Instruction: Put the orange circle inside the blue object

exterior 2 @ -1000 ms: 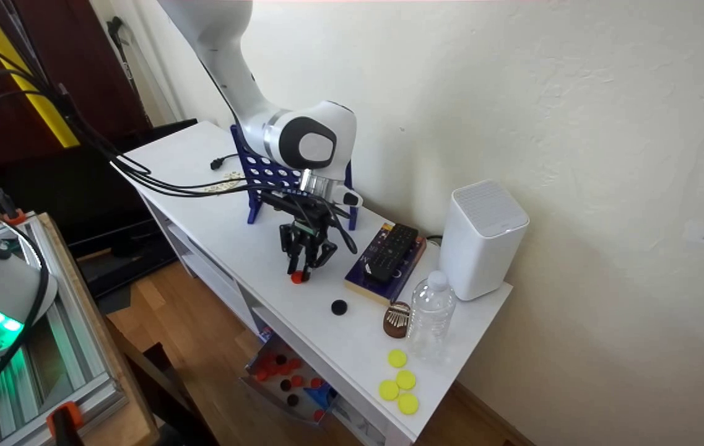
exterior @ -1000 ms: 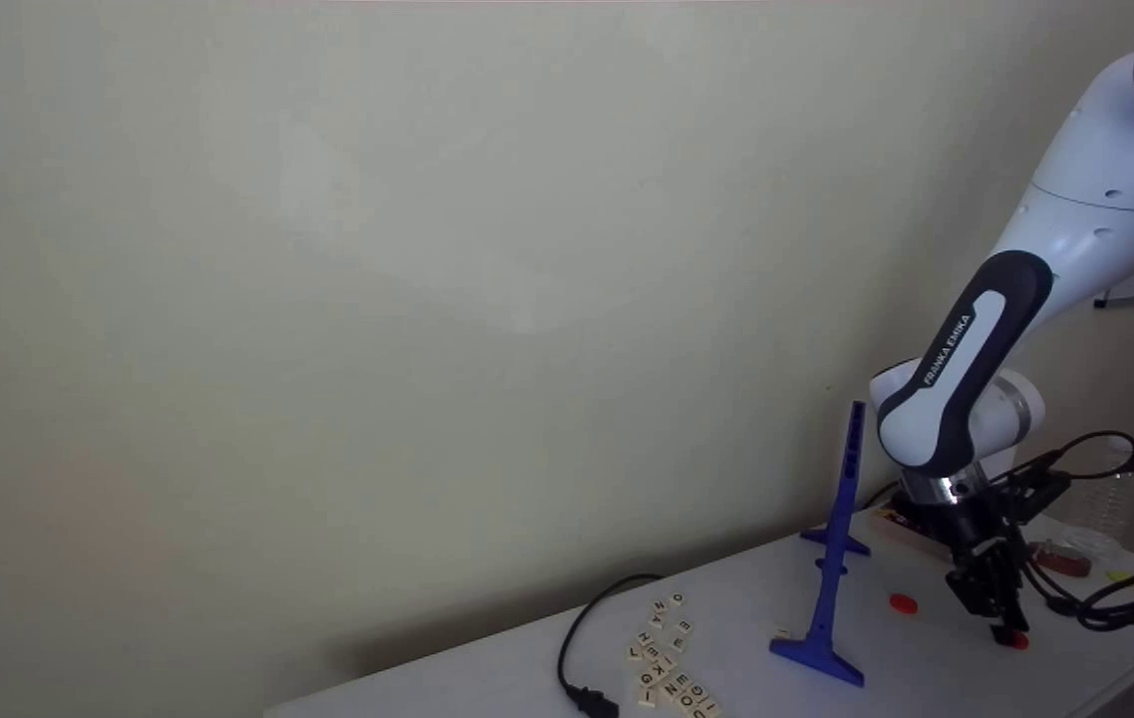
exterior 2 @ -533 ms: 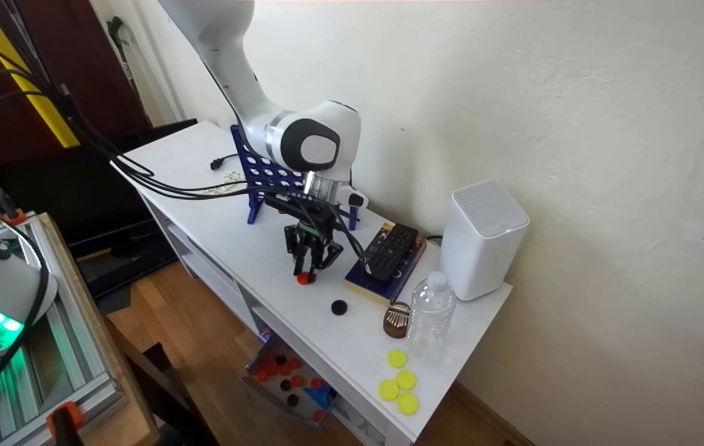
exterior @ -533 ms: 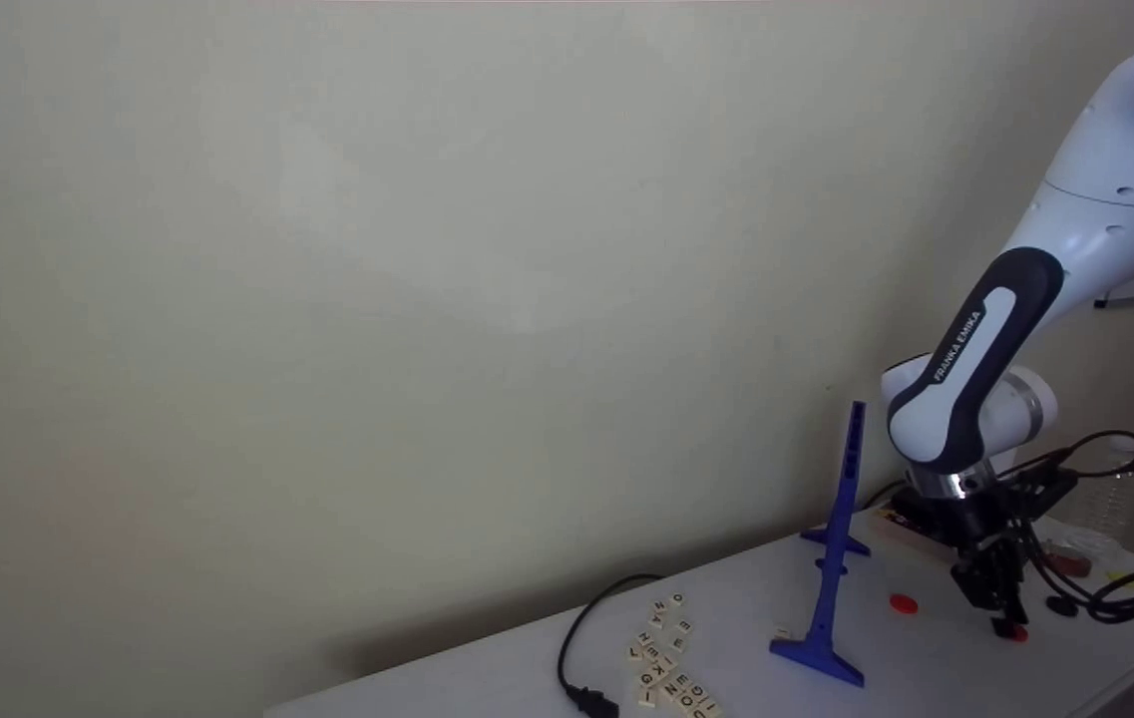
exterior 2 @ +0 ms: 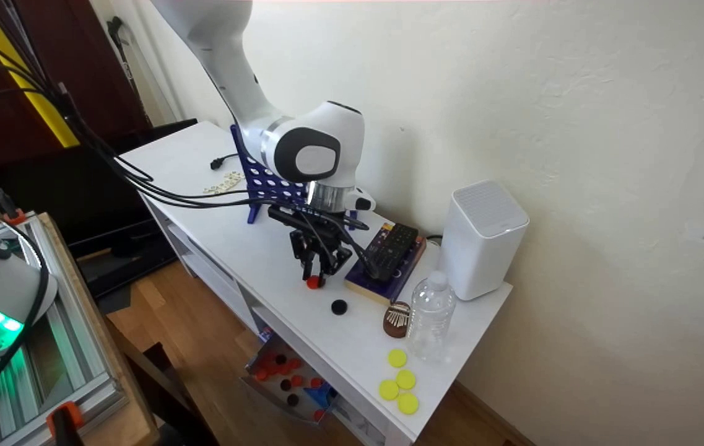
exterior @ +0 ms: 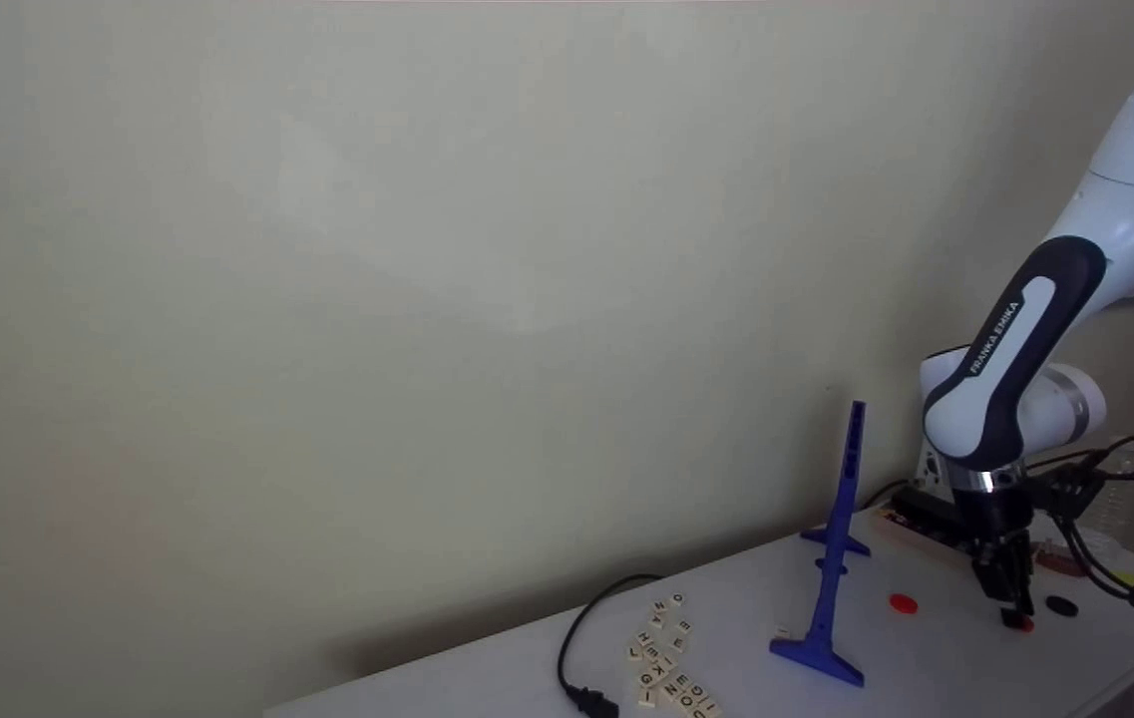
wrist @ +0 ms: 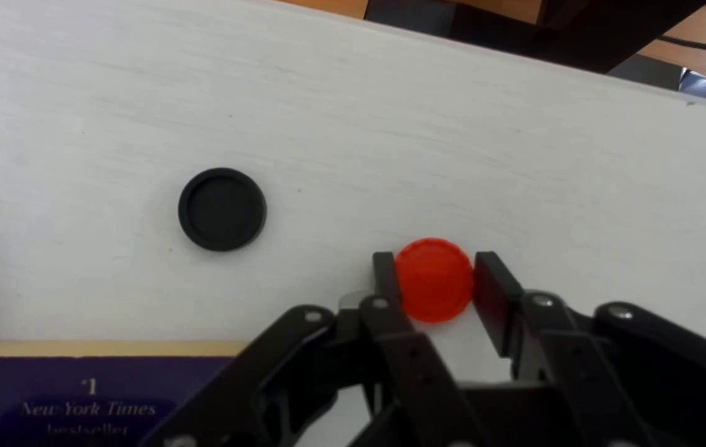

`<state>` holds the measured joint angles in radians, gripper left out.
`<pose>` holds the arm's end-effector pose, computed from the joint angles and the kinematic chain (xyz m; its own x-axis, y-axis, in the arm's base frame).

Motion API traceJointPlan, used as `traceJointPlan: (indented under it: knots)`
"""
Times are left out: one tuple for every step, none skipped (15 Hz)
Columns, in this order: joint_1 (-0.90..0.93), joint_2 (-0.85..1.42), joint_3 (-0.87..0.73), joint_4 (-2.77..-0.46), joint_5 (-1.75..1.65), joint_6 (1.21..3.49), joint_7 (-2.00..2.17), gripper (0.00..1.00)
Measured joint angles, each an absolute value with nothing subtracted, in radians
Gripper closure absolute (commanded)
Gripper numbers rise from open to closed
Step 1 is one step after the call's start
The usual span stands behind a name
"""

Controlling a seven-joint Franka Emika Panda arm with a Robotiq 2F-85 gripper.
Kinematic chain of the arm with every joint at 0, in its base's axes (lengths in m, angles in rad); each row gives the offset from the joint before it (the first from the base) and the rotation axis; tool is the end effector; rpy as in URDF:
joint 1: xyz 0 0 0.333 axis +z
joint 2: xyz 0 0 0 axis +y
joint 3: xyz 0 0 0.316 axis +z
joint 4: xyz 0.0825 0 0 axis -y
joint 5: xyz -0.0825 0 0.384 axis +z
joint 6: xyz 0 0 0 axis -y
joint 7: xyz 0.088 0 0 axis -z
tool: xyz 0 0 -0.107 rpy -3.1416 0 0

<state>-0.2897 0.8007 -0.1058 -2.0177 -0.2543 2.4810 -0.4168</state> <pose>0.4901 -0.2102 0.0280 0.8906 0.2454 -0.3828 0.2651 -0.9642 -0.0014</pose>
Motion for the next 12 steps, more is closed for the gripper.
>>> traceJointPlan:
  knots:
    - [-0.291, 0.793, -0.106, -2.030, -0.255, 2.500, -0.424, 0.90]
    - [-0.290, 0.784, -0.106, -2.045, -0.257, 2.519, -0.429, 0.90]
    - [-0.287, 0.773, -0.106, -2.059, -0.257, 2.532, -0.432, 0.90]
    - [-0.283, 0.761, -0.105, -2.074, -0.258, 2.543, -0.435, 0.90]
    - [-0.279, 0.746, -0.105, -2.088, -0.258, 2.554, -0.437, 0.90]
    - [-0.275, 0.731, -0.105, -2.102, -0.259, 2.564, -0.440, 0.90]
    - [-0.270, 0.712, -0.105, -2.119, -0.261, 2.577, -0.441, 0.90]
    - [-0.265, 0.694, -0.105, -2.134, -0.263, 2.591, -0.441, 0.90]
    - [-0.261, 0.676, -0.105, -2.149, -0.263, 2.602, -0.442, 0.90]
    - [-0.257, 0.658, -0.105, -2.164, -0.264, 2.613, -0.442, 0.90]
    - [-0.254, 0.638, -0.105, -2.180, -0.264, 2.628, -0.442, 0.90]
    - [-0.251, 0.619, -0.105, -2.197, -0.265, 2.646, -0.443, 0.90]
